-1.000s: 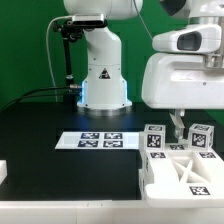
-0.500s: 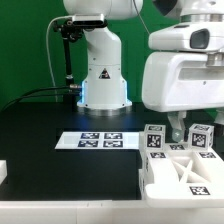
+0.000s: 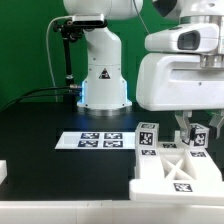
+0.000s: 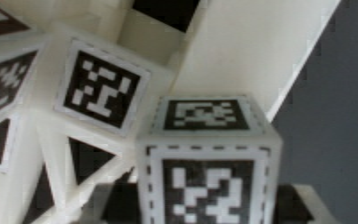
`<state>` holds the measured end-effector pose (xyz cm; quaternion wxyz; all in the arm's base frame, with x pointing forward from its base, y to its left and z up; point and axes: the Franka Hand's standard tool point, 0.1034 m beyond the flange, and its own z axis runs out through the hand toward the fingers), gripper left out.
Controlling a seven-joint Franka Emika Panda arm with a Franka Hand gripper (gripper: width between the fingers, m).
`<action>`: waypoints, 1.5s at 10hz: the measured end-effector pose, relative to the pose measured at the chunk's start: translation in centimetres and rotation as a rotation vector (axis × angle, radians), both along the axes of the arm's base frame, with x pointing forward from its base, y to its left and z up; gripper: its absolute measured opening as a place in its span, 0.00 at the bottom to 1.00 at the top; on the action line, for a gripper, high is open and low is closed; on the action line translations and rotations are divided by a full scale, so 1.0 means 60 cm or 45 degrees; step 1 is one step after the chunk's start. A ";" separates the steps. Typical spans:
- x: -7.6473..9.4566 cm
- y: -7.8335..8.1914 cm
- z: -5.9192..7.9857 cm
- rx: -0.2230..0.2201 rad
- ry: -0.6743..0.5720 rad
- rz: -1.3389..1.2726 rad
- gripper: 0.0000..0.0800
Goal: Assemble chair
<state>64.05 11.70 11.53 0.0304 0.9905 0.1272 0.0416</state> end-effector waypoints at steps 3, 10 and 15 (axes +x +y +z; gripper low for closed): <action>0.000 0.000 0.000 0.027 -0.014 -0.289 0.36; 0.003 -0.023 0.001 0.068 -0.054 -0.936 0.36; 0.003 -0.024 -0.002 0.066 -0.052 -0.934 0.77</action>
Offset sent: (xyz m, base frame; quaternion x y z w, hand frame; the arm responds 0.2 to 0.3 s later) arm 0.0000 0.0000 0.0000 0.0000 0.0000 0.1938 0.9810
